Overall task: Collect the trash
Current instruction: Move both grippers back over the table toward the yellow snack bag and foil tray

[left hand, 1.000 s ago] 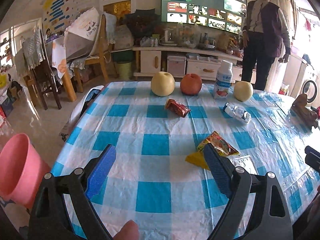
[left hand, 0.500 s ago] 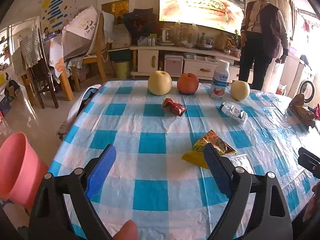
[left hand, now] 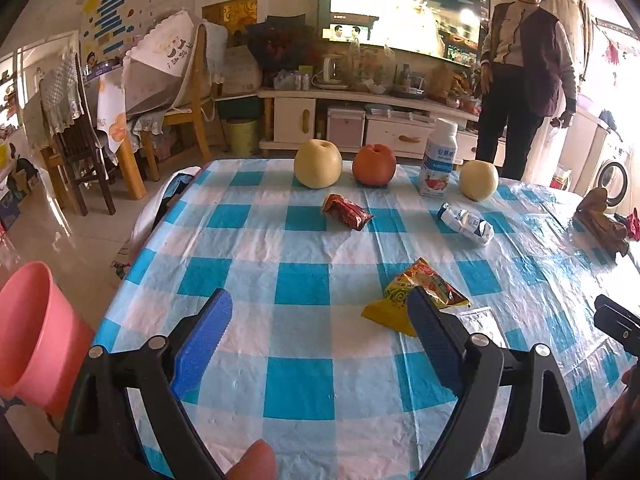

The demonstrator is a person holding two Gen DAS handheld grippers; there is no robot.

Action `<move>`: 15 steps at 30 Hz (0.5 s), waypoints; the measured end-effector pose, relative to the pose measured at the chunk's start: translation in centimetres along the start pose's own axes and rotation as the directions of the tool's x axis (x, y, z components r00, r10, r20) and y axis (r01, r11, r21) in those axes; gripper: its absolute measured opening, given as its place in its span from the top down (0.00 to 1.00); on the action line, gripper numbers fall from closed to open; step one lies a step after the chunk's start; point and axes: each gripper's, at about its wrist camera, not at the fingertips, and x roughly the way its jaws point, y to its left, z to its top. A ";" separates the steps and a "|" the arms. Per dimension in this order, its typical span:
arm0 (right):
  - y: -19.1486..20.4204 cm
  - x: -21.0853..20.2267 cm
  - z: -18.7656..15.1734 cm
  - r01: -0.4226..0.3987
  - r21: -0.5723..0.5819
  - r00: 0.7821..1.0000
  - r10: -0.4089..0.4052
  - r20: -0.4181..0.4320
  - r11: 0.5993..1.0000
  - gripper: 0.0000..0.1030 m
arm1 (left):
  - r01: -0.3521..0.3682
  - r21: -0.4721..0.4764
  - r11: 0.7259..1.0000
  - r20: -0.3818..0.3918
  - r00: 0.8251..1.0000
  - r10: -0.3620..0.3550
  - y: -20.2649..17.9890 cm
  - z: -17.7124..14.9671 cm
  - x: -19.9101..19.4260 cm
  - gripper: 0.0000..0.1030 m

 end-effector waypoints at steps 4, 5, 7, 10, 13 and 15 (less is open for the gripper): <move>0.0 -0.1 0.1 0.001 0.001 1.000 -0.001 -0.001 1.000 0.08 | 0.000 0.000 1.000 -0.002 1.000 0.000 0.1 0.0 0.0 0.14; 0.0 0.0 0.0 0.002 0.001 1.000 -0.002 -0.001 1.000 0.08 | 0.002 0.001 1.000 -0.003 1.000 -0.002 0.1 0.0 0.0 0.14; 0.0 -0.1 0.1 0.001 0.002 1.000 -0.001 -0.002 1.000 0.08 | 0.001 0.001 1.000 -0.001 1.000 -0.001 0.1 0.0 0.0 0.14; -0.1 0.0 0.0 0.002 0.002 1.000 -0.002 -0.003 1.000 0.08 | 0.003 0.001 1.000 -0.005 1.000 -0.003 0.1 0.0 0.0 0.14; -0.2 0.1 0.0 0.003 0.003 1.000 -0.003 -0.003 1.000 0.08 | 0.002 0.005 1.000 -0.010 1.000 -0.002 0.1 -0.1 0.1 0.14; -0.2 0.0 0.1 0.002 0.002 1.000 -0.002 -0.003 1.000 0.08 | 0.001 0.009 1.000 -0.013 1.000 -0.001 0.1 -0.3 0.1 0.14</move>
